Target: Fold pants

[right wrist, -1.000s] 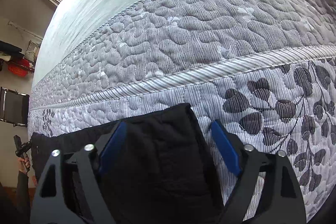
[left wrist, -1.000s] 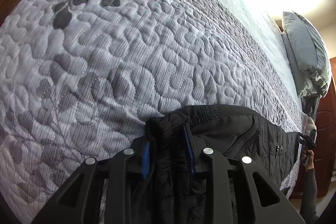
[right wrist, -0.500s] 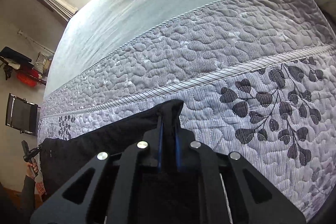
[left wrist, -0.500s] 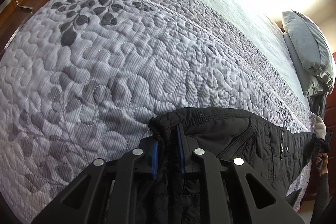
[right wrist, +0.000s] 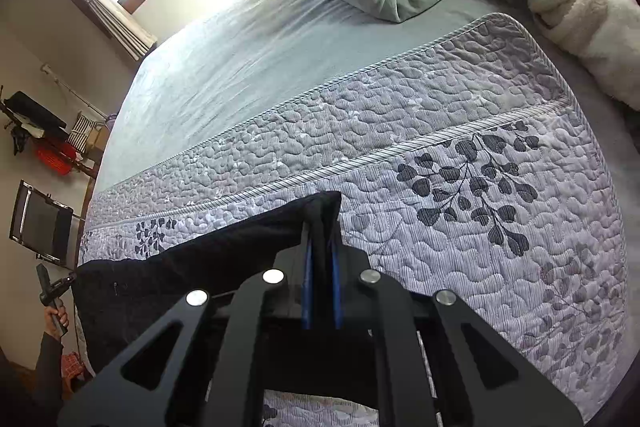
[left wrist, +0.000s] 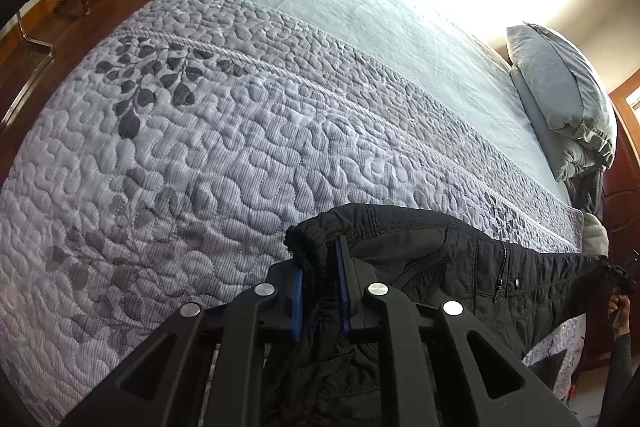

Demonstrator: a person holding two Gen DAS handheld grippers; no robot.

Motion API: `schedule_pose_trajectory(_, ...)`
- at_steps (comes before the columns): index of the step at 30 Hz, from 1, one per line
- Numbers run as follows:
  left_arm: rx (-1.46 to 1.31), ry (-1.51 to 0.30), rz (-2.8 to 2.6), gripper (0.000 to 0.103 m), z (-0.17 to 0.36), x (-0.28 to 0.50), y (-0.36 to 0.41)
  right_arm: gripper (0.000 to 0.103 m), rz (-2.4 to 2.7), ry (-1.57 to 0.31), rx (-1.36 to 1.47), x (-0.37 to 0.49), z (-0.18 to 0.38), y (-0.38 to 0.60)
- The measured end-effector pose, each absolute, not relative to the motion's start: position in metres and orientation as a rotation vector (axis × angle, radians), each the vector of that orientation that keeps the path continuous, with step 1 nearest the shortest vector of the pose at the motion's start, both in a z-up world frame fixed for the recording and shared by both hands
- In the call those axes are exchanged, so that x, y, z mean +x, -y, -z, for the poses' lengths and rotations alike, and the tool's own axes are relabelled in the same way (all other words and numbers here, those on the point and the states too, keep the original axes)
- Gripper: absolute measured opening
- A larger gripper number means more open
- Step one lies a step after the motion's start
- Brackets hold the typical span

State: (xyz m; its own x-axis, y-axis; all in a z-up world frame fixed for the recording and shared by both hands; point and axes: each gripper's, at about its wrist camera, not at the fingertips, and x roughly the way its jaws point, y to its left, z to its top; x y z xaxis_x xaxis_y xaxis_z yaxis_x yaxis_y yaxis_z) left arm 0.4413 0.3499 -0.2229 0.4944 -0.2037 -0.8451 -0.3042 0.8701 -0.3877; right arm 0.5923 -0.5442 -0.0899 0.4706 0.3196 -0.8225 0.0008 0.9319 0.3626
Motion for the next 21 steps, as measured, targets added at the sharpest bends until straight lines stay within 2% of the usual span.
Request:
schedule_pose_trajectory(11, -0.537, -0.899, -0.003, 0.013, 0.158, 0.398, -0.337, 0.006, -0.2, -0.94, 0.342, 0.522, 0.028, 0.553)
schedule_pose_trajectory(21, -0.592, -0.801, 0.033, 0.013, 0.129, 0.342, -0.335, 0.006, -0.165, -0.885, 0.349, 0.434, 0.016, 0.564)
